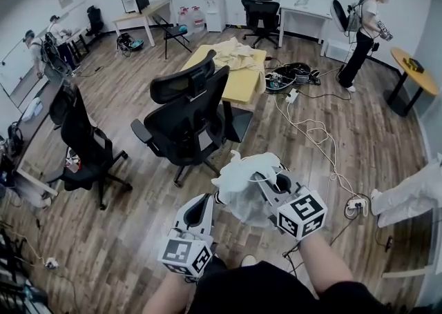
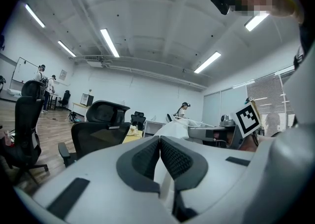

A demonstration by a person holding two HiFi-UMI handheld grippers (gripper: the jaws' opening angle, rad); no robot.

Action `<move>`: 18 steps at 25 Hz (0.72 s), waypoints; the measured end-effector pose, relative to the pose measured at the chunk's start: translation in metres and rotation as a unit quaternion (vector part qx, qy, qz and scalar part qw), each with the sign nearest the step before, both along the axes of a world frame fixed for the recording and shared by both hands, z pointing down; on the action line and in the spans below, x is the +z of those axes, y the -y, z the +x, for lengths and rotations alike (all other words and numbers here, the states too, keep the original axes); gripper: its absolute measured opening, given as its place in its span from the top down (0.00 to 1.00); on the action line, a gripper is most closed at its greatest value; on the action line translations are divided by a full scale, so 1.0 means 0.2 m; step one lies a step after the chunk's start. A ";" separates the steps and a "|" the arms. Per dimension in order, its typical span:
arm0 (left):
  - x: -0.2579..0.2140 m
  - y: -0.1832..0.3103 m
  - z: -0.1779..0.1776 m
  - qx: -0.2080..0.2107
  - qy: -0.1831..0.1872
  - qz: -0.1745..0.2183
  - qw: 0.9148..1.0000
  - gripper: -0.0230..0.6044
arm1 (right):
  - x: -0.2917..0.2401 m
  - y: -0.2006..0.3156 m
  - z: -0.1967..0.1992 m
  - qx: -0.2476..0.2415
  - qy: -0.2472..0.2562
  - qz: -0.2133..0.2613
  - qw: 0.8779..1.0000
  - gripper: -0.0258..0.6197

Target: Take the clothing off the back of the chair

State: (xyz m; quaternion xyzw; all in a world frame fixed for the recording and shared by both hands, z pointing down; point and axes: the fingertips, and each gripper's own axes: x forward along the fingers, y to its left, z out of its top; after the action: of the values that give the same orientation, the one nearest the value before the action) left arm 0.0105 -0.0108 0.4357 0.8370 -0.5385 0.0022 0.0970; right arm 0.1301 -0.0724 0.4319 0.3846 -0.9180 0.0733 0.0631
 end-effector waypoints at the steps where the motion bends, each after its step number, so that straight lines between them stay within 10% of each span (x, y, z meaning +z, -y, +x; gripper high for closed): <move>1: 0.00 -0.02 0.00 -0.003 0.000 -0.001 1.000 0.93 | 0.00 -0.02 0.00 -0.002 -0.001 -0.001 1.000 0.86; 18: 0.02 -0.21 -0.07 -0.021 0.002 -0.009 1.000 0.93 | 0.05 -0.25 -0.11 -0.037 0.012 -0.007 0.999 0.86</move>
State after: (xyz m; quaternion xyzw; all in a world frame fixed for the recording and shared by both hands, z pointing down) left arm -0.0036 0.0307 0.4402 0.8244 -0.5564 0.0061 0.1035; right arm 0.1082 -0.0231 0.4426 0.3492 -0.9317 0.0820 0.0572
